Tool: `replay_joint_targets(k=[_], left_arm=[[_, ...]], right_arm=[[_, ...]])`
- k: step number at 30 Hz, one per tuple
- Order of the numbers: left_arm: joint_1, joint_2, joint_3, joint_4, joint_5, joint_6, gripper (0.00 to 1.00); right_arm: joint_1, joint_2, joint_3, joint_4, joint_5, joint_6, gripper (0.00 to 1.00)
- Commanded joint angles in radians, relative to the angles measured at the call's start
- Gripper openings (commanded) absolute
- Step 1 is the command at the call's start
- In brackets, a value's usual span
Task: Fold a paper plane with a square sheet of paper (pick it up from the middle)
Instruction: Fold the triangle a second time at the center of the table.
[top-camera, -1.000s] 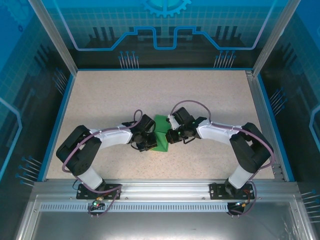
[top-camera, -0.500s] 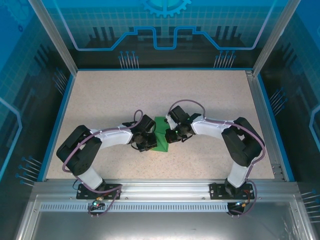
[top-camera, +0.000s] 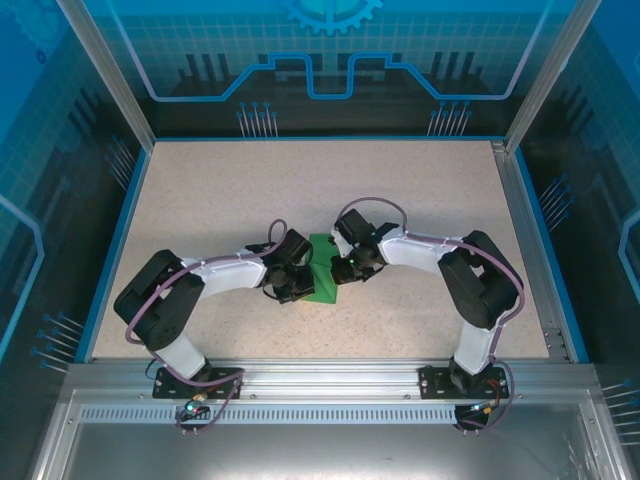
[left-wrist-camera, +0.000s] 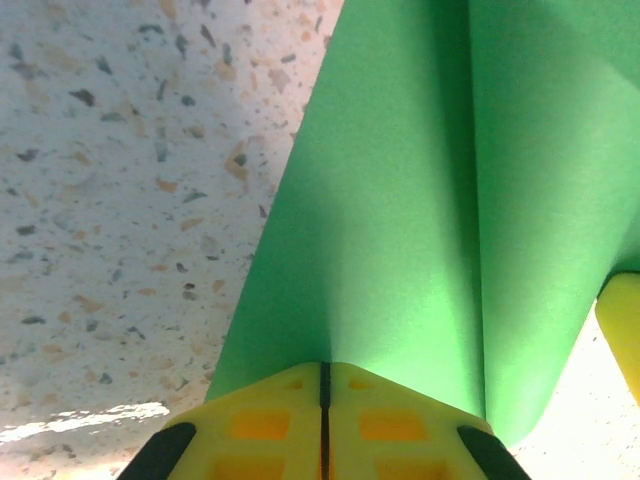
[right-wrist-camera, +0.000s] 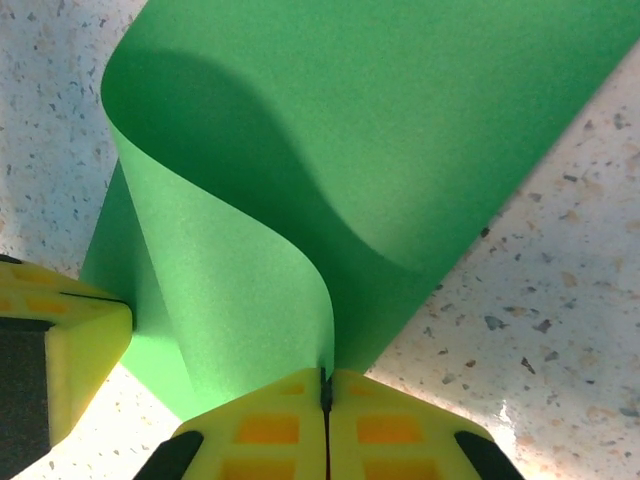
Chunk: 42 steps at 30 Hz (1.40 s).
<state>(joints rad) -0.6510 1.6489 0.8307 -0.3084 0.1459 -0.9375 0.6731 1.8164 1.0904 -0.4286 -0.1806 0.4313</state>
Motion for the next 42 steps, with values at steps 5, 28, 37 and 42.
replay_joint_targets(k=[5,28,37,42], left_arm=[[-0.012,0.034,0.016,-0.044,-0.020,0.009,0.10],[-0.013,0.038,0.020,-0.055,-0.028,0.014,0.10],[-0.014,0.037,0.022,-0.058,-0.029,0.014,0.10],[-0.014,0.040,0.024,-0.060,-0.028,0.014,0.10]], right_arm=[[-0.015,0.031,0.038,-0.048,0.018,-0.019,0.06],[-0.020,0.057,0.078,-0.079,0.038,-0.026,0.07],[-0.019,0.058,0.077,-0.092,0.060,-0.010,0.07],[-0.019,0.057,0.078,-0.089,0.059,-0.008,0.07]])
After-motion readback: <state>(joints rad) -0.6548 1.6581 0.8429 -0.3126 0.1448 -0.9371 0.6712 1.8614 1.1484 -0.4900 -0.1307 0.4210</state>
